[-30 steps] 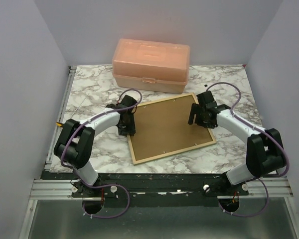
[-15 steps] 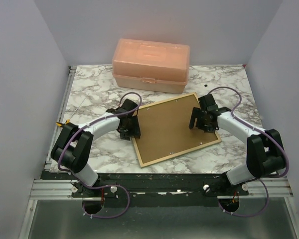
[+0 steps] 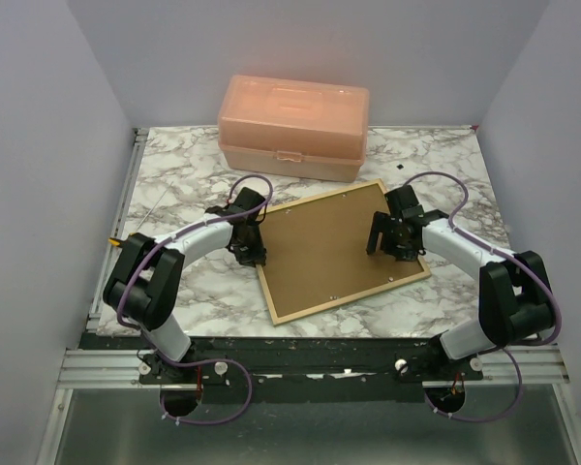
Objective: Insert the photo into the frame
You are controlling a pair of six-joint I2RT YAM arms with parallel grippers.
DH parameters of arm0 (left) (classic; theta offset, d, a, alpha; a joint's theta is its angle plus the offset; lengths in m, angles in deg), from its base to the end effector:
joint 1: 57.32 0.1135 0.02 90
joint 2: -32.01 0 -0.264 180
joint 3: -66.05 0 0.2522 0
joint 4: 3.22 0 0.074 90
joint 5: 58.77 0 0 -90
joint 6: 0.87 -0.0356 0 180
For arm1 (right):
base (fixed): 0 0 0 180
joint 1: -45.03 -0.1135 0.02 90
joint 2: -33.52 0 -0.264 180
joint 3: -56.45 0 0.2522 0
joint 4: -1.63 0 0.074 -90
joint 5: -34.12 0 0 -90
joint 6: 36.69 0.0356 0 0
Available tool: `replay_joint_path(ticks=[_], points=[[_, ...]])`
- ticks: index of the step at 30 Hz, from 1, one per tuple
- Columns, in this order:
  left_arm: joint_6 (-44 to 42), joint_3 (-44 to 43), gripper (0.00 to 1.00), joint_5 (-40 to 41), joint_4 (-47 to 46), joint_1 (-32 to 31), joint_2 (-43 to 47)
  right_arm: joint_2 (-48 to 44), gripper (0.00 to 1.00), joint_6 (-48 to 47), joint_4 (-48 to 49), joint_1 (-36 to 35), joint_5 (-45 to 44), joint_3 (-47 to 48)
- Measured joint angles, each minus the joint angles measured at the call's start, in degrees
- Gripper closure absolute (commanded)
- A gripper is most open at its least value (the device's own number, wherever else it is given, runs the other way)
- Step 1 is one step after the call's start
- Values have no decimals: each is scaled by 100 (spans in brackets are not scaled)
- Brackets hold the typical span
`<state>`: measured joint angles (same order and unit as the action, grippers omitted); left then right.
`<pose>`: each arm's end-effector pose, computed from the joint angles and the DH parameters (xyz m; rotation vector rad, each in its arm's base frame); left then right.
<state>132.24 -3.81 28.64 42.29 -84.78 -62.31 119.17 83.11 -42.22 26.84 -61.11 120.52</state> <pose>0.2717 -0.1430 0.1694 -0.3783 2.8369 -0.3448 0.2670 0.0843 0.1844 0.3010 2.6940 0.1269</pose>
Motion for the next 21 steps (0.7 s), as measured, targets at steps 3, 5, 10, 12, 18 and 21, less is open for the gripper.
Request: replay_joint_path(ticks=[3,5,10,12,18,21], points=[[-11,-20,100,0,13,0,-22,-2,16,13,0,0,-4,0],[-28,-26,100,0,11,0,-28,-26,16,13,-2,7,-7,0],[-90,-22,96,-22,2,0,0,-212,13,11,-2,243,20,0],[-111,28,78,-48,-66,0,44,-302,13,-9,0,544,87,0],[-173,232,50,-208,-157,15,570,-402,12,-116,4,1840,520,-2],[-175,264,46,-321,-186,76,1010,-398,12,-133,13,2562,763,-20]])
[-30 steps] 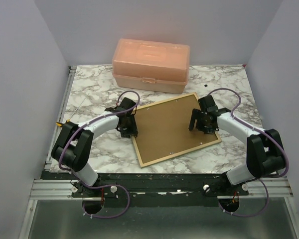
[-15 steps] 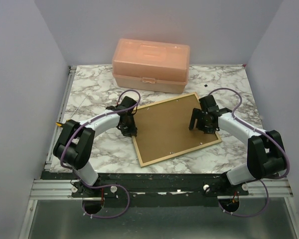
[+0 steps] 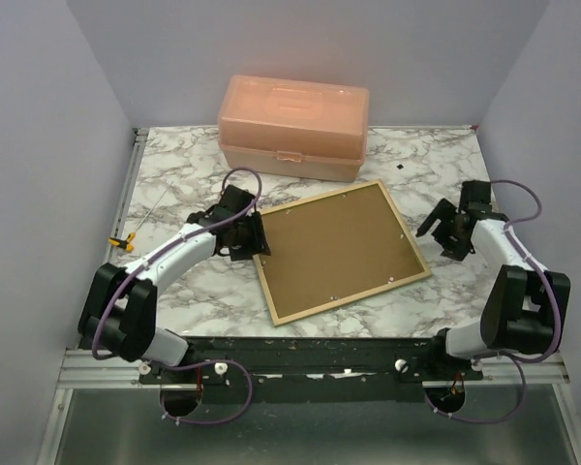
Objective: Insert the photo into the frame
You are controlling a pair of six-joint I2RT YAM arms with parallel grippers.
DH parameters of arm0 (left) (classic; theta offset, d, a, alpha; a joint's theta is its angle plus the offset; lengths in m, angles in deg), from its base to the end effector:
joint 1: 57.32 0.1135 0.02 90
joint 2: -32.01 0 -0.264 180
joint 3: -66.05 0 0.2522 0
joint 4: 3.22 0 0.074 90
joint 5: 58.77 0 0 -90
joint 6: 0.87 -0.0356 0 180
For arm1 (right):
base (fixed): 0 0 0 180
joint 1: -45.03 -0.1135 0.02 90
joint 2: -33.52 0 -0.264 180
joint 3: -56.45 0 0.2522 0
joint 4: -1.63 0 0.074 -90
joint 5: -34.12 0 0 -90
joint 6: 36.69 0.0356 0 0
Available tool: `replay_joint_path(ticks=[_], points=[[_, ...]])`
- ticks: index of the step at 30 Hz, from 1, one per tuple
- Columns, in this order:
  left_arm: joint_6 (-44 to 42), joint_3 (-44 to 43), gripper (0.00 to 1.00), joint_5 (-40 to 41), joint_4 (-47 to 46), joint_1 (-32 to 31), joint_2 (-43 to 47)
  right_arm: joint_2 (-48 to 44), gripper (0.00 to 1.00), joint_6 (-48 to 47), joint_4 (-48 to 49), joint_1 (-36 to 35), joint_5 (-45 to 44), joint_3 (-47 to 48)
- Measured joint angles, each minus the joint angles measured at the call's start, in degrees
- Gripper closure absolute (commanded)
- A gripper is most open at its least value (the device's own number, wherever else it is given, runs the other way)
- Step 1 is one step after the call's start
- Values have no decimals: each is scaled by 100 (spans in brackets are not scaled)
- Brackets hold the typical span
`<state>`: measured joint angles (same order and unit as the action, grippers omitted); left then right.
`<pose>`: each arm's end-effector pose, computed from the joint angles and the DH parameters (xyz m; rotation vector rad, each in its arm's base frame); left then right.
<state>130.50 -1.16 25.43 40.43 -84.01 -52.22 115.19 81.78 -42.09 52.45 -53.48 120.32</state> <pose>0.2559 -0.1327 0.2070 -0.3125 2.7093 -0.5139 0.2720 -0.0339 0.2013 0.8045 2.5300 0.1777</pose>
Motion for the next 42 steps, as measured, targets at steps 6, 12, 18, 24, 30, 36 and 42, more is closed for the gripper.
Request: replay_joint_path(ticks=[6,12,18,24,30,36,42], points=[[-33,422,39,-175,-20,249,833,262,12,-17,184,570,619,-177],[-223,664,28,-417,13,273,1709,531,0,-155,647,573,1781,-446],[-411,669,27,-780,-48,271,2612,431,0,-201,883,273,2249,-640],[-544,669,12,-1211,-107,267,2734,251,0,-31,940,-719,2356,-850],[-691,688,6,-1290,-105,142,2859,166,19,260,911,-1910,1934,-896],[-938,688,7,-901,-33,-352,3029,214,39,459,787,-2562,1434,-896],[-1169,686,6,-304,-31,-951,3029,494,90,625,811,-2955,1158,-828]])
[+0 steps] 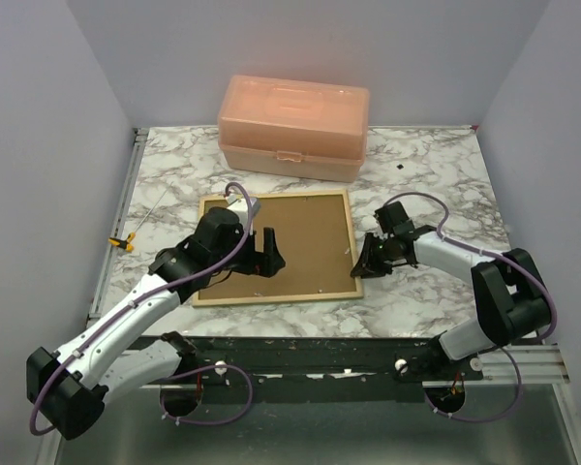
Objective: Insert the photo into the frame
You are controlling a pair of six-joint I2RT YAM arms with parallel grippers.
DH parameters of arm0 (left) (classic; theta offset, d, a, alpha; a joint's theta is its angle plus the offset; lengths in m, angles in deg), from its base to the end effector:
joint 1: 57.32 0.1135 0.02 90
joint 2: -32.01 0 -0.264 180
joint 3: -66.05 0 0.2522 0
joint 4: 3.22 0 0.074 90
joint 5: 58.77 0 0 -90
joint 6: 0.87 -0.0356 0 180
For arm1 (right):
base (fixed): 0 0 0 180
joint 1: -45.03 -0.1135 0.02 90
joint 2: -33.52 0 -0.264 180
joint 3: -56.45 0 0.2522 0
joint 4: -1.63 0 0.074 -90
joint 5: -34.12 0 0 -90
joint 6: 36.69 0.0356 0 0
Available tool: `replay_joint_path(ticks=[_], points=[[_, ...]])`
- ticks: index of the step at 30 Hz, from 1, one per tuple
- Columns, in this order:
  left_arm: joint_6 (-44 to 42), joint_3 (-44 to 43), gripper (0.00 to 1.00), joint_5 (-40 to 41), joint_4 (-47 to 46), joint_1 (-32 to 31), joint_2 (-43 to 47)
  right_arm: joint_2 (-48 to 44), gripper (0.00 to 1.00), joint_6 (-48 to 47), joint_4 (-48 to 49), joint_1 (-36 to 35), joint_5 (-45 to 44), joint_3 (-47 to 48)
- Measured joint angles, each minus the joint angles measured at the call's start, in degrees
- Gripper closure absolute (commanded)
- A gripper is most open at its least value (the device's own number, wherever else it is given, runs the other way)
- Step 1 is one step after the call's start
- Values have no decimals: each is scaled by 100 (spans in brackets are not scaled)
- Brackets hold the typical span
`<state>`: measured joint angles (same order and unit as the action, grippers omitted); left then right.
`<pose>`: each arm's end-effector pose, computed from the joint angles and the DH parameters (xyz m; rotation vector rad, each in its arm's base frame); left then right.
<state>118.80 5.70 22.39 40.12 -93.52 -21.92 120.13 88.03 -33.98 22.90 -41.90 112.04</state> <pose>0.1602 -0.1240 0.2895 0.2221 2.3168 -0.7824 0.2409 0.1073 0.1474 0.2398 2.8310 0.5859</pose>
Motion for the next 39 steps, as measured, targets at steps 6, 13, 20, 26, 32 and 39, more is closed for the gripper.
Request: replay_joint_path(ticks=[6,13,20,26,32,39], points=[[-302,-79,6,435,-9,-638,-251,87,100,-179,-96,-157,17,203],[-813,-166,7,1071,-85,-1810,-774,120,100,-254,-793,-214,-162,518],[-1397,-361,7,2184,-127,-3167,-1578,-9,100,-286,-1685,-214,-203,977],[-1690,-732,10,3386,-122,-4037,-2472,-293,100,-282,-2124,-214,-192,1196],[-1788,-844,13,4151,-168,-4269,-2957,-498,100,-275,-2465,-214,-96,1257],[-1937,-778,17,4631,-426,-4321,-3073,-656,100,-234,-2730,-214,131,1436]])
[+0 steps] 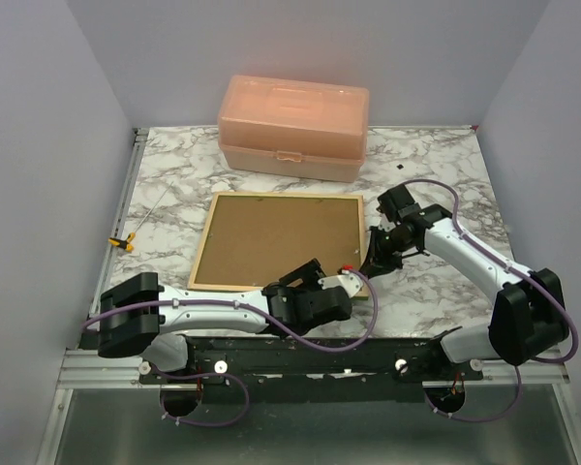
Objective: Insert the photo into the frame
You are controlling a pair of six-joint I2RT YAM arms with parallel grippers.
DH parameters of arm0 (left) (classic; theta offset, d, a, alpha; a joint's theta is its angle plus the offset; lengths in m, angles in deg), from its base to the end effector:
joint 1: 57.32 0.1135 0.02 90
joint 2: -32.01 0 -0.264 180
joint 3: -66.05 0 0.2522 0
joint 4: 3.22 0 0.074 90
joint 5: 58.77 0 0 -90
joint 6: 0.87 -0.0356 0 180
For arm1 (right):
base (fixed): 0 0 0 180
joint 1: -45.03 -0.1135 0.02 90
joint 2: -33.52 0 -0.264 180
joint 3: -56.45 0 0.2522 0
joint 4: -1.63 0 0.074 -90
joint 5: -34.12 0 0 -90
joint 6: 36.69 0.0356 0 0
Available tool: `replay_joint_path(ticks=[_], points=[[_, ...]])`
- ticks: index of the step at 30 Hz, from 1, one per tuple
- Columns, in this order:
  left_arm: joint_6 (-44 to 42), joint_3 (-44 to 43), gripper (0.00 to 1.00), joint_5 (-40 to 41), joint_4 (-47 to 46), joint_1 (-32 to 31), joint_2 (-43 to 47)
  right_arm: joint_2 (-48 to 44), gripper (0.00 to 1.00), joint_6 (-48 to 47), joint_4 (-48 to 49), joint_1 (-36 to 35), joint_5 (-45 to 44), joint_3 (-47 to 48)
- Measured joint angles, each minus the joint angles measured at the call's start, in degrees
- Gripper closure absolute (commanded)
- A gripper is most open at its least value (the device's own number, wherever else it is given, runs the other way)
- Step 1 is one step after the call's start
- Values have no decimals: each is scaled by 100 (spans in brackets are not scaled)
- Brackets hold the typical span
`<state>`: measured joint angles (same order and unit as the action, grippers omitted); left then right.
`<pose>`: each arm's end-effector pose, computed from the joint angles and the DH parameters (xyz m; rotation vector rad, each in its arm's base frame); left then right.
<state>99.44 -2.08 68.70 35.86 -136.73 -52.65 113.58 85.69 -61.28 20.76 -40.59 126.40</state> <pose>0.0755 -0.2860 0.2202 1.0926 2.0074 0.0503 0.2280 0.1131 0.2256 0.1499 2.9526 0.5586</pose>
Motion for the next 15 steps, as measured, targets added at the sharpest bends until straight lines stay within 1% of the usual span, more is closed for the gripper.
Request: replay_joint_path(ticks=[4,7,10,13,15], points=[[-101,125,19,116,-87,-85,-2,-46,100,57,-52,0,125,7],[-136,140,24,245,-101,-149,-90,-61,100,63,-120,0,181,85],[-164,140,26,396,-105,-162,-282,-105,100,63,-166,0,234,168],[-179,136,35,632,-122,-164,-466,-162,100,66,-157,0,269,184],[-195,120,43,863,-118,-168,-603,-201,100,66,-160,0,302,184]])
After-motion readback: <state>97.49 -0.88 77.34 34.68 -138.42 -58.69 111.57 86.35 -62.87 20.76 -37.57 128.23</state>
